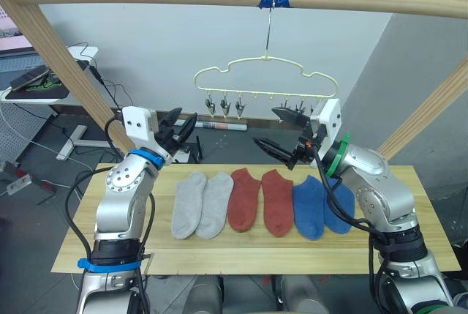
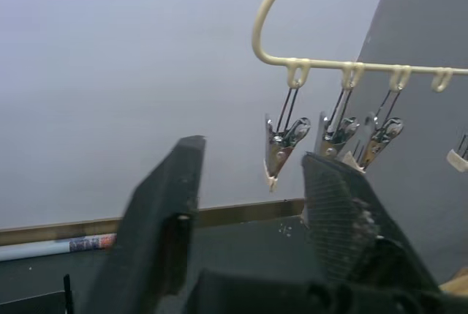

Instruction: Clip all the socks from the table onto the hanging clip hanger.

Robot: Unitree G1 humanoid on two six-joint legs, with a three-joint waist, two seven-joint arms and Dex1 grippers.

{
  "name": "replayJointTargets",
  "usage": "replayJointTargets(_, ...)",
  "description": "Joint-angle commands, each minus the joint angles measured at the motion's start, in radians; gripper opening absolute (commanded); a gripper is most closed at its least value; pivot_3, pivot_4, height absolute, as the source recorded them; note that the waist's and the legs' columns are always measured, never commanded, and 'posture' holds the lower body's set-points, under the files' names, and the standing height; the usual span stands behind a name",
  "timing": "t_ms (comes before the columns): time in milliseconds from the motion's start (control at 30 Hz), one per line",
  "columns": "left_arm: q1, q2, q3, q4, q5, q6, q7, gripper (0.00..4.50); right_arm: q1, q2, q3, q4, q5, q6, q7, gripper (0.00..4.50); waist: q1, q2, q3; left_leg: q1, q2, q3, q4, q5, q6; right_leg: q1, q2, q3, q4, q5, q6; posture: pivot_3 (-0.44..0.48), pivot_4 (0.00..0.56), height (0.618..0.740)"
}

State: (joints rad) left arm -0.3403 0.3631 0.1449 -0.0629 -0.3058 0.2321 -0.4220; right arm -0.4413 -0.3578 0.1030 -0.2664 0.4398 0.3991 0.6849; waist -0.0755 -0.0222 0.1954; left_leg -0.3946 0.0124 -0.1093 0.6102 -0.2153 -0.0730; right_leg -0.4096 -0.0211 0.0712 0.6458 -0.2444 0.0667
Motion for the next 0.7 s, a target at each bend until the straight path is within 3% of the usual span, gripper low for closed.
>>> replayJointTargets(33,-0.034,-0.018,-0.019,0.024,0.023,-0.041,0.003,1.94,-0.019,0.006,0.017,-0.034,-0.018,-0.012,-0.001,4.50,0.000,0.000,0.000,0.000,0.000,0.000,0.000,0.000,0.000,0.000,0.000,0.000,0.000,0.000,0.000,-0.104,0.181,0.740)
replayJointTargets(700,-0.137,-0.069,-0.038,0.198,0.072,-0.154,0.017,1.94,-0.072,0.034,0.039,-0.045,-0.023,0.011,-0.007,4.50,-0.013,0.000,0.000,0.000,0.000,0.000,0.000,0.000,0.000,0.000,0.000,0.000,0.000,0.000,0.000,-0.135,0.184,0.740)
